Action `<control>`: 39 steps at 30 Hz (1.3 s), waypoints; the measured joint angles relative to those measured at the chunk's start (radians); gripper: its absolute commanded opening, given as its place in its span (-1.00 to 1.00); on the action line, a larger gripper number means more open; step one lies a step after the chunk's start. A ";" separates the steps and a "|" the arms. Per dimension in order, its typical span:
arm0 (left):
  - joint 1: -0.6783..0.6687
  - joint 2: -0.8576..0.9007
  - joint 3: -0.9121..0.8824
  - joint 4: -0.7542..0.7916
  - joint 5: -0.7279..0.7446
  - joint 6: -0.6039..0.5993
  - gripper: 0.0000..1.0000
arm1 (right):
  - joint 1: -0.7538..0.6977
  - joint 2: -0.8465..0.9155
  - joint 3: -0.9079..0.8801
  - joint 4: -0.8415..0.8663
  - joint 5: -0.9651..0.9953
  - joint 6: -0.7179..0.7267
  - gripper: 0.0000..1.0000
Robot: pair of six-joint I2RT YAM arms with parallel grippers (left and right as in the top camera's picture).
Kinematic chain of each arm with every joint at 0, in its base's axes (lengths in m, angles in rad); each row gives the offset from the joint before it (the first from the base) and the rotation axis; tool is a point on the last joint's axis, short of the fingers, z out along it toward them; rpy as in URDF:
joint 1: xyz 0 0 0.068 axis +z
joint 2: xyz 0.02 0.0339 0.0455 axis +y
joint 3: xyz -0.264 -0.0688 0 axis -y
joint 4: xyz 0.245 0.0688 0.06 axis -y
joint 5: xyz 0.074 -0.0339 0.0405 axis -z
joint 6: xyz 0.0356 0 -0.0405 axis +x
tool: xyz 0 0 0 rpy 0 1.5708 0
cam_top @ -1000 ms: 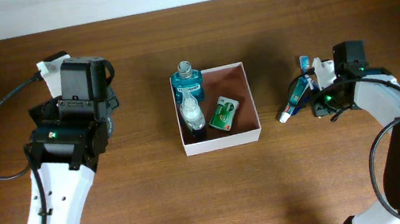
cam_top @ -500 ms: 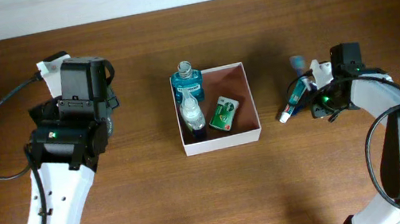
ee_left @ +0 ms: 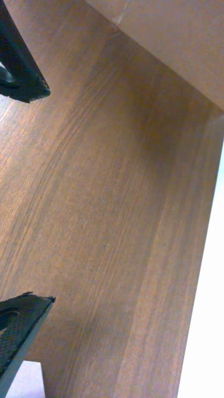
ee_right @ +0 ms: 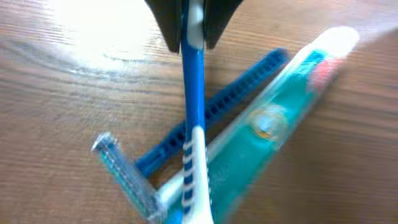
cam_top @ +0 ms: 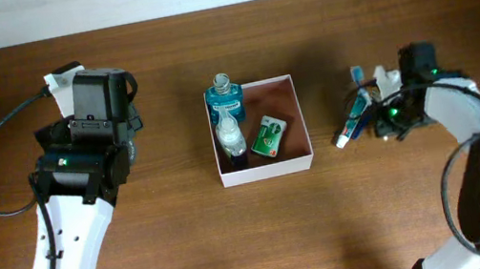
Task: Pack container
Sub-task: 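Lower the right gripper and grasp the blue toothbrush, lifting it, then carry the toothbrush left into the box and lower it beside Dettol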
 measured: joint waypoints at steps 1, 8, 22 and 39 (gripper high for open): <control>0.000 0.000 0.000 0.000 0.000 0.000 0.99 | 0.000 -0.035 0.037 -0.032 -0.025 0.000 -0.92; 0.000 0.000 0.000 0.000 0.000 0.000 0.99 | 0.063 -0.310 0.142 -0.156 -0.119 0.003 -0.92; 0.000 0.000 0.000 0.000 0.000 0.000 0.99 | 0.402 -0.235 0.104 -0.120 -0.151 0.068 -0.92; 0.000 0.000 0.000 0.000 0.000 0.000 0.99 | 0.524 -0.206 0.090 -0.073 -0.147 0.143 -0.92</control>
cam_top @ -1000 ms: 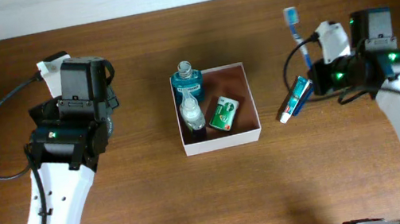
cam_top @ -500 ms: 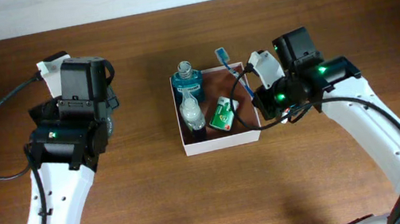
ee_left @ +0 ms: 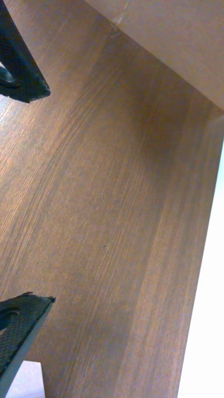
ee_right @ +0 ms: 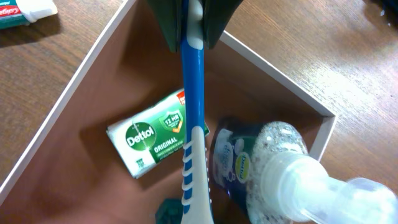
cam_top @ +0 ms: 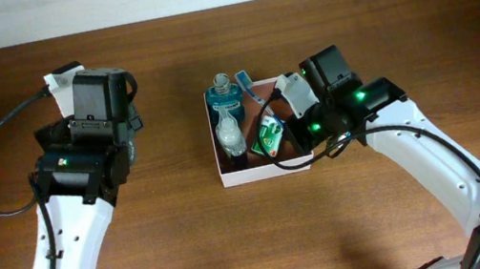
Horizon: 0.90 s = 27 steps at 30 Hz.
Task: Pack container
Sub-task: 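Carry the toothbrush left into the box and lower it beside Dettol, then open the right gripper and move it back right to the toothpaste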
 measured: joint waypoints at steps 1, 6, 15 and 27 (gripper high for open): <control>0.000 0.000 0.000 0.000 0.000 0.000 0.99 | 0.000 0.006 -0.002 0.000 0.000 0.008 -0.92; 0.000 0.000 0.000 0.000 0.000 0.000 0.99 | 0.001 0.054 -0.002 0.001 0.000 0.014 -0.92; 0.000 0.000 0.000 0.000 0.000 0.000 0.99 | 0.007 0.065 -0.002 0.009 0.000 0.020 0.97; 0.000 0.000 0.000 0.000 0.000 0.000 0.99 | -0.071 -0.009 0.004 -0.013 0.000 0.017 0.97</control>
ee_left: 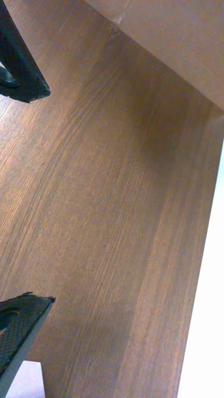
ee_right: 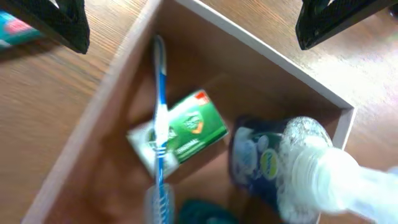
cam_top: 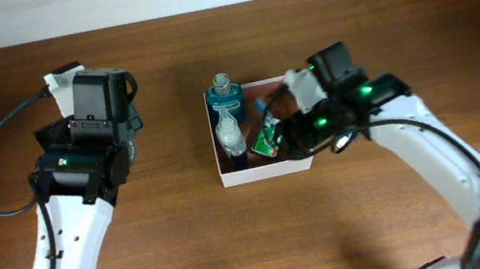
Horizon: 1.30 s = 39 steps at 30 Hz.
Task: Pack container
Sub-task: 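Open the right gripper and move it back right to the toothpaste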
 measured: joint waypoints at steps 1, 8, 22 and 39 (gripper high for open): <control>0.000 0.000 0.000 0.000 0.000 0.000 0.99 | -0.032 -0.032 0.004 -0.012 0.000 0.000 0.96; 0.000 0.000 0.000 0.000 0.000 0.000 0.99 | -0.295 -0.134 0.021 -0.109 0.003 0.023 0.97; 0.000 0.000 0.000 0.000 0.000 0.000 0.99 | -0.365 0.053 0.022 -0.072 0.003 0.161 0.48; 0.000 0.000 0.000 0.000 0.000 0.000 0.99 | -0.273 0.195 0.022 -0.006 -0.003 0.219 -0.15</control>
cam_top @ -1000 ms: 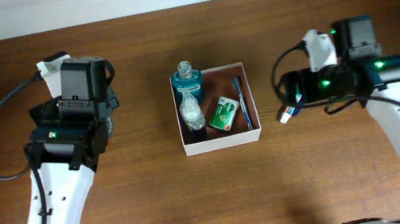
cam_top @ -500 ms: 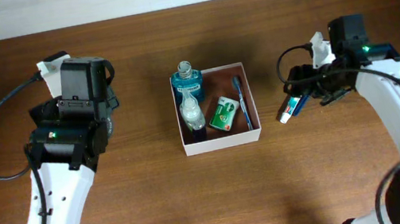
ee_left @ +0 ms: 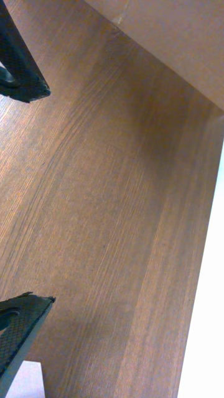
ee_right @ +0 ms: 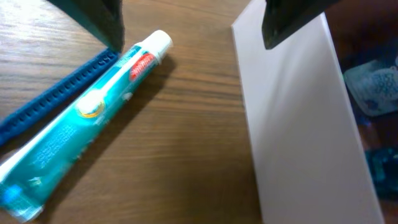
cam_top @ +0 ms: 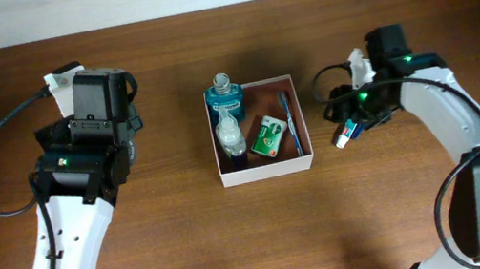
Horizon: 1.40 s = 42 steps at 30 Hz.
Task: Pack container
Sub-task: 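Open the right gripper and move it back right to the toothpaste, then lower the right gripper and grasp the Colgate toothpaste tube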
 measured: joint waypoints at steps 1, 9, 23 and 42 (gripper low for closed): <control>0.000 0.000 0.000 0.000 0.000 0.000 0.99 | 0.023 0.002 0.000 0.003 0.015 0.022 -0.25; 0.000 0.000 0.000 0.000 0.000 0.000 0.99 | 0.074 0.004 0.000 0.010 0.082 0.140 -0.47; 0.000 0.000 0.000 0.000 0.000 0.000 0.99 | 0.075 0.006 -0.145 0.087 0.127 0.394 -0.45; 0.000 0.000 0.000 0.000 0.000 0.000 0.99 | 0.075 0.006 -0.188 0.145 0.199 0.489 -0.36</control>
